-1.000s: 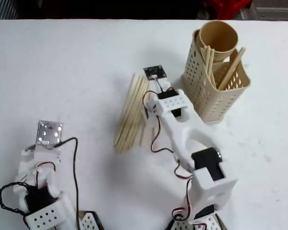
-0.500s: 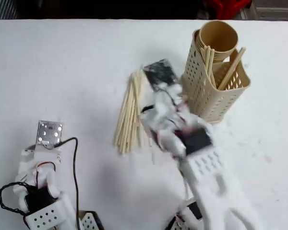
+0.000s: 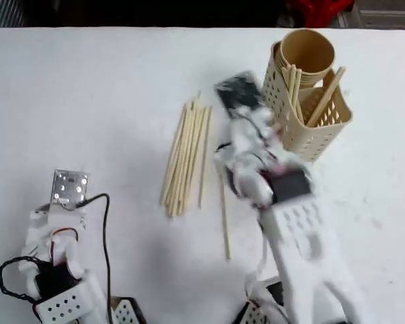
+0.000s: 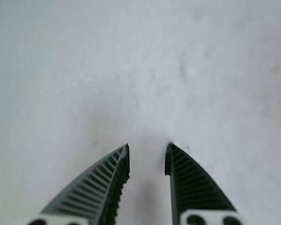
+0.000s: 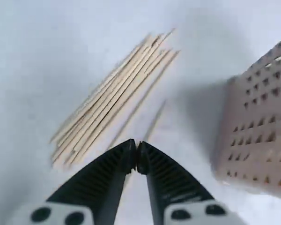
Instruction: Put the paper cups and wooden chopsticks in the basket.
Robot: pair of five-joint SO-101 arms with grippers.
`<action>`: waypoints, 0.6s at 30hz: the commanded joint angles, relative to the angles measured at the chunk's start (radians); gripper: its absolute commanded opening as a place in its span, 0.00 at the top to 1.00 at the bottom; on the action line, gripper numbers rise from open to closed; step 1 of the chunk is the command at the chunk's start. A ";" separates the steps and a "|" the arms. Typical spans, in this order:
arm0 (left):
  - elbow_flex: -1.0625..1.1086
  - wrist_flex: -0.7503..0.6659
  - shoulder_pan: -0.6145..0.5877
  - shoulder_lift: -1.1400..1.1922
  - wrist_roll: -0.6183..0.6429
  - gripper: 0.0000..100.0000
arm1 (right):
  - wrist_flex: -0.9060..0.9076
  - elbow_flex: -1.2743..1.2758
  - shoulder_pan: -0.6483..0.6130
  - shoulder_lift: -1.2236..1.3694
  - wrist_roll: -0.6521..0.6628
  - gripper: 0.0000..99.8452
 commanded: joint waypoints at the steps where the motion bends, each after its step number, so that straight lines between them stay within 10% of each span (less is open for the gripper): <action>1: -0.003 0.003 -0.007 -0.007 -0.005 0.86 | -0.035 -0.017 -0.012 0.278 -0.049 0.92; 18: -0.003 0.003 -0.007 -0.007 -0.005 0.86 | -0.073 -0.295 0.042 0.880 -0.061 0.86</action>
